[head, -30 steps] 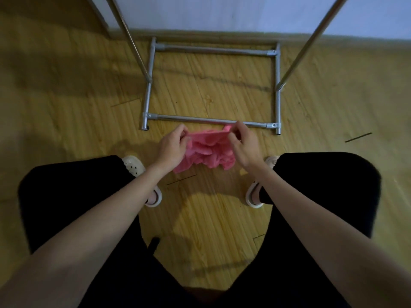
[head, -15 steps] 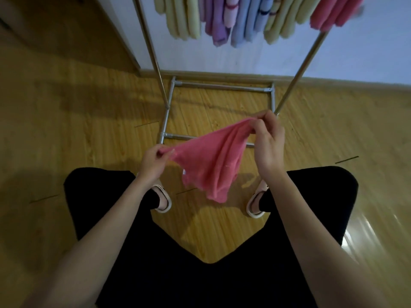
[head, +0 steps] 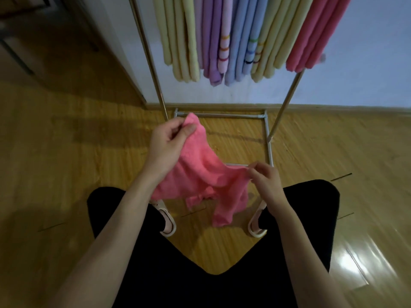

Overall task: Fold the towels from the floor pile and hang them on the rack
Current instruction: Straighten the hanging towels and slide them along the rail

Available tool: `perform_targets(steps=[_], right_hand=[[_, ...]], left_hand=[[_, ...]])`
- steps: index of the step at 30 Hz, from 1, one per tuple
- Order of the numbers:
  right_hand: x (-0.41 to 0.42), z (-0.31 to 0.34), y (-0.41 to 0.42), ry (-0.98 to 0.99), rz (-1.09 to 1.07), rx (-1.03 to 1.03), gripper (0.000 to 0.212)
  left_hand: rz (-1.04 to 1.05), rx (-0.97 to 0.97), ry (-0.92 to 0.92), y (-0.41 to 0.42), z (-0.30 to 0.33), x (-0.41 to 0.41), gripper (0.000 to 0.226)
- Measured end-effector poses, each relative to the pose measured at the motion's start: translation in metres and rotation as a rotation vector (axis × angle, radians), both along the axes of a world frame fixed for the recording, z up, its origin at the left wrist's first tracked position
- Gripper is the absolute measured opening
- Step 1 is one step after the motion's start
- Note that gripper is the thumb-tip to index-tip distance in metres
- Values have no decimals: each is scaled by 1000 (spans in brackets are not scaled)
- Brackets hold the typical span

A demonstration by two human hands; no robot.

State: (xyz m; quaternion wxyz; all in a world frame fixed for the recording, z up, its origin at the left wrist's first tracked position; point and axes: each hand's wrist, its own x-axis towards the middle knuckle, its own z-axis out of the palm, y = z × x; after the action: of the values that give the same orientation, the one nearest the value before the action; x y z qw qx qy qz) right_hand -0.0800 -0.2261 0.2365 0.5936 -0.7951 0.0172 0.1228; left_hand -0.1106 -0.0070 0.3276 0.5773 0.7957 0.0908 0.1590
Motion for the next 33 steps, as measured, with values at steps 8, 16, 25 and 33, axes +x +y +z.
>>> perform_targets(steps=[8,16,25,33], right_hand=[[11,49,7,-95,85,133,12],[5,107,19,-267,223,256,19],[9,114,28,-449,205,155,6],[11,116,29,-490,67,167,9]], left_hand=[[-340,275,21,-23,21,5,20],[-423,237,26,-35,21,1,14],[-334,196,31,-30,21,3,13],[-302,207,277,-5,-13,-21,15]])
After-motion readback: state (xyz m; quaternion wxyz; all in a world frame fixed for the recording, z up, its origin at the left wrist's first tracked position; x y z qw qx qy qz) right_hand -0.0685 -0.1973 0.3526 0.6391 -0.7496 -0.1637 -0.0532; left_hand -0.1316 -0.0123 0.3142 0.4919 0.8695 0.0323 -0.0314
